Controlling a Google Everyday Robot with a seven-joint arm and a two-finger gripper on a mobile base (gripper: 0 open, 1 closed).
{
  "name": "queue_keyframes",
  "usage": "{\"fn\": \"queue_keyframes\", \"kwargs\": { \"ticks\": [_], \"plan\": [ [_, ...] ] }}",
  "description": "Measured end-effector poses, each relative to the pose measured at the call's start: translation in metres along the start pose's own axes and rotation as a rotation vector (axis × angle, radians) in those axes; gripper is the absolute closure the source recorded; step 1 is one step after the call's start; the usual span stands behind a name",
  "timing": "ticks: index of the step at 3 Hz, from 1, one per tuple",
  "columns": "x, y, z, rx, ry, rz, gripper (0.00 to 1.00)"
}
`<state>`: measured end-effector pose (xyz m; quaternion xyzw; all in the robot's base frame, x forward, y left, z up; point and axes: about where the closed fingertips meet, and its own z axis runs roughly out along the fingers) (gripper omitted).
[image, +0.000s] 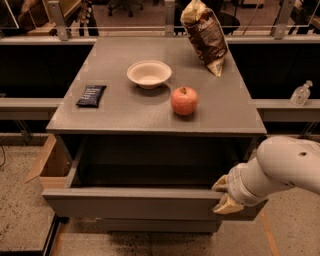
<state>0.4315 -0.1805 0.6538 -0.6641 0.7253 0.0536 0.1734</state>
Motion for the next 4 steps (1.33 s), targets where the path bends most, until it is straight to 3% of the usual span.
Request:
{"fn": "queue_keyframes", "kwargs": {
  "ticks": [1, 2, 3, 4],
  "plan": [
    [0.007, 0.027, -0.006, 0.003, 0.0, 0.029, 1.0],
    [0.007, 0.027, -0.006, 0.003, 0.0, 0.029, 1.0],
    [0.013, 0.062, -0.015, 0.008, 0.002, 0.064, 1.0],
    [0.013, 0.062, -0.015, 0.008, 0.002, 0.064, 1.0]
  ]
}}
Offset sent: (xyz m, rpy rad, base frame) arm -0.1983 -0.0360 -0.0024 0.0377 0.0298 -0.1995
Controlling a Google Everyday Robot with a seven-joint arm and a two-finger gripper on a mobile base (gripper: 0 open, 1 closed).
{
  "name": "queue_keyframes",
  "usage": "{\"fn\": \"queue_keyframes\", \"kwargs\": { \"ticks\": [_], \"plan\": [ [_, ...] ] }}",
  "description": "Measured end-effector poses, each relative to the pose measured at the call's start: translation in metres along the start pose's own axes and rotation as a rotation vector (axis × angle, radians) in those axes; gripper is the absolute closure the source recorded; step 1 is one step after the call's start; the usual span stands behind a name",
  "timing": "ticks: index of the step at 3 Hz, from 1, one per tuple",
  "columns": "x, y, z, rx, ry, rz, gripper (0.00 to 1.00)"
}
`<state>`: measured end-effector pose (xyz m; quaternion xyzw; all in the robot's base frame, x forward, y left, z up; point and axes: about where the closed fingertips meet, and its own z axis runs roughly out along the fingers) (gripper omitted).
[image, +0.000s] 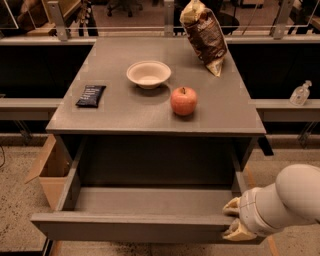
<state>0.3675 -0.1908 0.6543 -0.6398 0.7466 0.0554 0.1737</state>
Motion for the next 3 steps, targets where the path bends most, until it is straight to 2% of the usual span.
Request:
{"fn": "queue_keyframes", "kwargs": {
  "ticks": [1, 2, 3],
  "plan": [
    [0.0, 0.0001, 0.0, 0.0, 0.0, 0.0, 1.0],
    [-0.0004, 0.0004, -0.0011, 0.002, 0.002, -0.002, 0.82],
    [-0.0008, 0.0006, -0.002, 0.003, 0.003, -0.003, 0.59]
  ]
}}
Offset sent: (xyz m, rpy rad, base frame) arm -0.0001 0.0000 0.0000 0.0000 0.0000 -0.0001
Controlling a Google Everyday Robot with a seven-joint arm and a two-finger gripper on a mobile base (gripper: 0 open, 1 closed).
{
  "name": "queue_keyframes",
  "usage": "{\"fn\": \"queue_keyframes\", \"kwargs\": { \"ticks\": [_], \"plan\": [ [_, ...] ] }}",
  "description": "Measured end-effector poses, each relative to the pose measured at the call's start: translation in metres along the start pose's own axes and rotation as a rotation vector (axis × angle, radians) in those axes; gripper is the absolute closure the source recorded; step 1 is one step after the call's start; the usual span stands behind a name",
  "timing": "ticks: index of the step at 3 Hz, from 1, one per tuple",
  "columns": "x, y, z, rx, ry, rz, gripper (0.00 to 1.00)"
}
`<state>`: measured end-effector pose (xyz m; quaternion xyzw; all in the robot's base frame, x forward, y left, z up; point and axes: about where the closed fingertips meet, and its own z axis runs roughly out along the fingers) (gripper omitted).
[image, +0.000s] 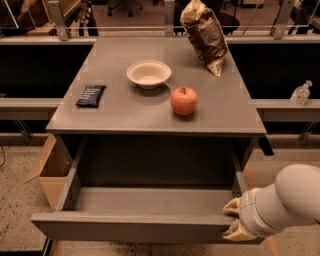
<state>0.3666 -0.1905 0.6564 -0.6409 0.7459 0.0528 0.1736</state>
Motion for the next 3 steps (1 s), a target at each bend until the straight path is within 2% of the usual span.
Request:
{"fn": "queue_keyframes", "kwargs": {
  "ticks": [2, 3],
  "plan": [
    [-0.0008, 0.0005, -0.0019, 0.003, 0.003, -0.003, 0.12],
    [-0.0012, 0.0008, -0.0027, 0.005, 0.005, -0.005, 0.0]
  ]
}}
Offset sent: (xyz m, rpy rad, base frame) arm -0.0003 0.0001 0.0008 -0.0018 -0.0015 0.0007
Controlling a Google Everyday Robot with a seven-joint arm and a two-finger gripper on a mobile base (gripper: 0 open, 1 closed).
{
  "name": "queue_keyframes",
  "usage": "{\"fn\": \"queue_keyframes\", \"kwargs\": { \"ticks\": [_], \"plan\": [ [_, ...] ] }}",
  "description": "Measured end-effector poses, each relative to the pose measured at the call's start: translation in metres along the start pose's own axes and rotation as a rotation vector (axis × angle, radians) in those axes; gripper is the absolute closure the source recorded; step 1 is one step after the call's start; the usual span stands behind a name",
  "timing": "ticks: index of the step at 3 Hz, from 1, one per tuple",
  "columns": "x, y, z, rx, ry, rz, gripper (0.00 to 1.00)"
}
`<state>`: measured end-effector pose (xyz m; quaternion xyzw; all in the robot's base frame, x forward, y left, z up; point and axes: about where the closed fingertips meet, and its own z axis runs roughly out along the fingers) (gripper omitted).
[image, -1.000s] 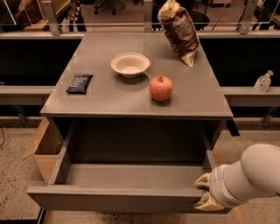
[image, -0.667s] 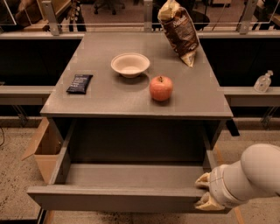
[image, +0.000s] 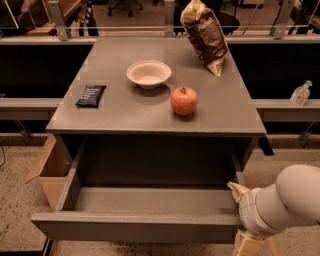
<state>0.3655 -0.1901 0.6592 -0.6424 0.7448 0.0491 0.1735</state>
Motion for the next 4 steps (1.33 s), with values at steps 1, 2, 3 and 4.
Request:
{"fn": "queue_keyframes", "kwargs": {
  "ticks": [1, 2, 3, 4],
  "plan": [
    [0.0, -0.001, -0.001, 0.004, -0.008, -0.007, 0.0],
    [0.011, -0.014, -0.028, 0.055, -0.049, -0.019, 0.0],
    [0.03, -0.034, -0.065, 0.129, -0.084, -0.016, 0.0],
    [0.052, -0.05, -0.105, 0.214, -0.11, 0.005, 0.0]
  ]
}}
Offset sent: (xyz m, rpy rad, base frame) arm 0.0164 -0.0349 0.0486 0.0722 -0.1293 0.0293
